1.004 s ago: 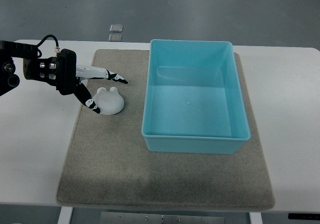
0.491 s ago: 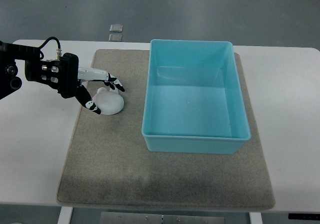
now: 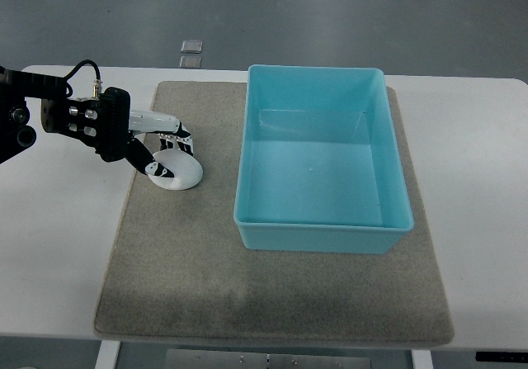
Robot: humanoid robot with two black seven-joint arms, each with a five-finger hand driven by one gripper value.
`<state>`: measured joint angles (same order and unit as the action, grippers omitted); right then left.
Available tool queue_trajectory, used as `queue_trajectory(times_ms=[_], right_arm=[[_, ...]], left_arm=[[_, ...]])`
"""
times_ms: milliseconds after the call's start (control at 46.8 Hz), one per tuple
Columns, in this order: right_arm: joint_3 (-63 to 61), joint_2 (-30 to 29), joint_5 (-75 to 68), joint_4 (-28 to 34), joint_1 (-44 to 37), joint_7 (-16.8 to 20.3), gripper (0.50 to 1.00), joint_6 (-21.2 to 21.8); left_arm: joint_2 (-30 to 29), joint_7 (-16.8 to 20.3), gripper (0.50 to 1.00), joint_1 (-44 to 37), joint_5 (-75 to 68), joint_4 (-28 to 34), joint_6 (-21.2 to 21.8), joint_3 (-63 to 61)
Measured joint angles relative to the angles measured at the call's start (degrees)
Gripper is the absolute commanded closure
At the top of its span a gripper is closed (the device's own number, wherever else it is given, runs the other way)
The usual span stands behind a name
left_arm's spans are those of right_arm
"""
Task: Place white toy into blue box with left hand
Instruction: 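Close the left hand fingers around the white bunny toy, then lift the bunny toy with the left hand and carry it over the blue box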
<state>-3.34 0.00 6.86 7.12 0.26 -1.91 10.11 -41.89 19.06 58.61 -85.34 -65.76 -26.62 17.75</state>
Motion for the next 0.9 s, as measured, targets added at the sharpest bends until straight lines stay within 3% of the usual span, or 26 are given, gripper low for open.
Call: queue_trajectory(times_ms=[320,641,897], right_arm=[[0.00,0.00,0.00,0.00,0.00,0.01,0.564,0.00],[0.00,0.00,0.00,0.00,0.00,-0.01,0.564,0.00],[0.00,0.00,0.00,0.00,0.01,-0.01,0.564,0.00]], left_arm=[[0.03,-0.05,0.945,1.38,0.29,0.13,0.99,0.93],[0.01,0.01,0.924,3.72,0.95,0.18,10.81,1.24],[2.05,-0.20,0.930,5.02,1.06,0.13,14.48,3.76]])
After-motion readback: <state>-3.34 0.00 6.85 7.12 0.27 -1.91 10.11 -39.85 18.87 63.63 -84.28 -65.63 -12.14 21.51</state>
